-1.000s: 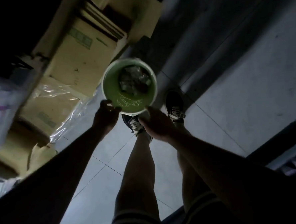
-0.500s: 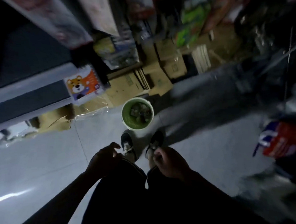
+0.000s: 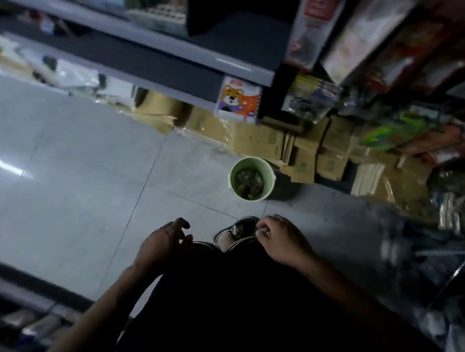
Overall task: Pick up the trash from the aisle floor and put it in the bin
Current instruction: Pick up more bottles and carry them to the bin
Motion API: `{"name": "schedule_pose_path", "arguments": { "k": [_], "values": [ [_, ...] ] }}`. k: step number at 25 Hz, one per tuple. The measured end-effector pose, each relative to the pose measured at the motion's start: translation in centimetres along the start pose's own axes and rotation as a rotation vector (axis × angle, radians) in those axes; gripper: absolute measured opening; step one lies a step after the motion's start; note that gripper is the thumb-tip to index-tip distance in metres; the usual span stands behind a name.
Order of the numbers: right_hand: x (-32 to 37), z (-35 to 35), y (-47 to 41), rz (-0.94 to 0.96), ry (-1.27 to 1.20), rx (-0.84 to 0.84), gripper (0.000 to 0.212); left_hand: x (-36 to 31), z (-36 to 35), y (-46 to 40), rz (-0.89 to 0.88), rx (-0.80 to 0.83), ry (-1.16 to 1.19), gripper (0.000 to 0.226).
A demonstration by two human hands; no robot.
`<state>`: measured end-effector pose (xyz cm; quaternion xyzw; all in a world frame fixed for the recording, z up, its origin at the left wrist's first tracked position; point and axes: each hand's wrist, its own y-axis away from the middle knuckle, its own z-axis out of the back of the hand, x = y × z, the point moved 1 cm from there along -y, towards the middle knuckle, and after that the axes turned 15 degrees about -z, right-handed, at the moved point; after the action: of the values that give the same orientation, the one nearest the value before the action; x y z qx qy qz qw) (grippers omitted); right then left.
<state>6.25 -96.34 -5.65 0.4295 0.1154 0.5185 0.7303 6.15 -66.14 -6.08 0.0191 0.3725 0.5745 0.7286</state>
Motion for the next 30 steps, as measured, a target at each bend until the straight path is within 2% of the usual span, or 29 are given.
{"name": "schedule_pose_path", "arguments": {
  "k": [5, 9, 14, 20, 30],
  "values": [
    [3.0, -1.3, 3.3, 0.187, 0.228, 0.046, 0.028, 1.5, -3.9, 11.4, 0.233, -0.145, 0.203, 0.03],
    [4.7, -2.2, 6.1, 0.358, 0.37, 0.024, 0.021, 1.1, -8.1, 20.2, 0.451, -0.3, 0.334, 0.03],
    [8.0, -3.5, 7.6, 0.548, 0.526, 0.061, 0.022, -0.6, -11.6, 26.2, 0.634, -0.452, 0.435, 0.032],
    [12.9, -3.4, 6.2, 0.728, 0.618, 0.193, 0.018, -2.3, -11.6, 26.5, 0.81, -0.584, 0.541, 0.035],
    [22.5, -3.1, 1.2, 0.895, 0.678, 0.299, 0.022, -3.7, -8.6, 24.4, 1.047, -0.676, 0.655, 0.031]
  ]
}}
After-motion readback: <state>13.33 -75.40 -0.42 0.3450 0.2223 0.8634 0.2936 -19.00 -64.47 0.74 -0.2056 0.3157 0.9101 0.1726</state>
